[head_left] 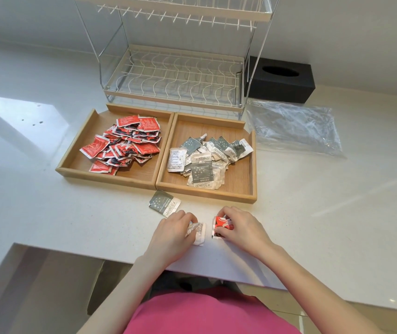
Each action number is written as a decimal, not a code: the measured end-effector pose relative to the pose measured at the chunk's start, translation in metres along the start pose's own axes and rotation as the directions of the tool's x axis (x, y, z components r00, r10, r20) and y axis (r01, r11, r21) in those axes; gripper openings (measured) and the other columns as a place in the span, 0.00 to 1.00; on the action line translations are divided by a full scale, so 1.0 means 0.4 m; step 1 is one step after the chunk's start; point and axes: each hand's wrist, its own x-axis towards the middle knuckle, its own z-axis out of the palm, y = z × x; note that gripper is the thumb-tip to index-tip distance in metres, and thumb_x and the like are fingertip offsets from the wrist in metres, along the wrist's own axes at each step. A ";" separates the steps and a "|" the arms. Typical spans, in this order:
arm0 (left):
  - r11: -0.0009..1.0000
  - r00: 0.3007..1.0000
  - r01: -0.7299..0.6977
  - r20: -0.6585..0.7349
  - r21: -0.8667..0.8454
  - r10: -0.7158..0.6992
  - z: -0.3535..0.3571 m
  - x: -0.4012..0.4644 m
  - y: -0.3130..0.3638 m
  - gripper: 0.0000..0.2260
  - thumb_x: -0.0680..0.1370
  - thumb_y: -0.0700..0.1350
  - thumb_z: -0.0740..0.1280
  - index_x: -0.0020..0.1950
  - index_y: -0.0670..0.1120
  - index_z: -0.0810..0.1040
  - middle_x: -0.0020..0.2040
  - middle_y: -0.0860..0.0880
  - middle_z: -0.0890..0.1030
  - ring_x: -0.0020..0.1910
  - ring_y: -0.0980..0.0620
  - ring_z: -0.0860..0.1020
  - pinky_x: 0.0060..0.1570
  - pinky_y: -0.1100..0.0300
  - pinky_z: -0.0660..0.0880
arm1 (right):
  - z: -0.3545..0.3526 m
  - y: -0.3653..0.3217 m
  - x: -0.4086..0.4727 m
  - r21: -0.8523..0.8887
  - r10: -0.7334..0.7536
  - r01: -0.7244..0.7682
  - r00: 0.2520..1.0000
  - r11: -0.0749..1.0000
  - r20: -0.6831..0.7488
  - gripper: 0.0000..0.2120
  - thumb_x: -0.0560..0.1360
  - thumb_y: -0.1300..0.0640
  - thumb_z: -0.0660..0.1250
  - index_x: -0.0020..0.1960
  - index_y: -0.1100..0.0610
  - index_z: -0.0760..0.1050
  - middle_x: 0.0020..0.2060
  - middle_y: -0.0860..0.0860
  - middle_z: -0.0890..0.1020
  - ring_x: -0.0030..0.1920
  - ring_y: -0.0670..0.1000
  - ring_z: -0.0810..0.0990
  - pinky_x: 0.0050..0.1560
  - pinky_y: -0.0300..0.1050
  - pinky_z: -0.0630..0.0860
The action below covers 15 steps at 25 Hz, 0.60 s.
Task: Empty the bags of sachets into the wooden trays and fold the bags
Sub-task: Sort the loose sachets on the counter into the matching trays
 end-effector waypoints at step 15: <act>0.877 0.939 0.123 -0.232 -0.464 -0.254 -0.143 0.003 -0.117 0.03 0.74 0.41 0.63 0.44 0.49 0.70 0.36 0.58 0.74 0.36 0.60 0.73 0.33 0.73 0.67 | -0.097 -0.178 0.130 0.517 0.051 -0.014 0.997 0.856 -0.057 0.05 0.73 0.58 0.66 0.48 0.55 0.71 0.36 0.47 0.75 0.39 0.49 0.76 0.43 0.45 0.73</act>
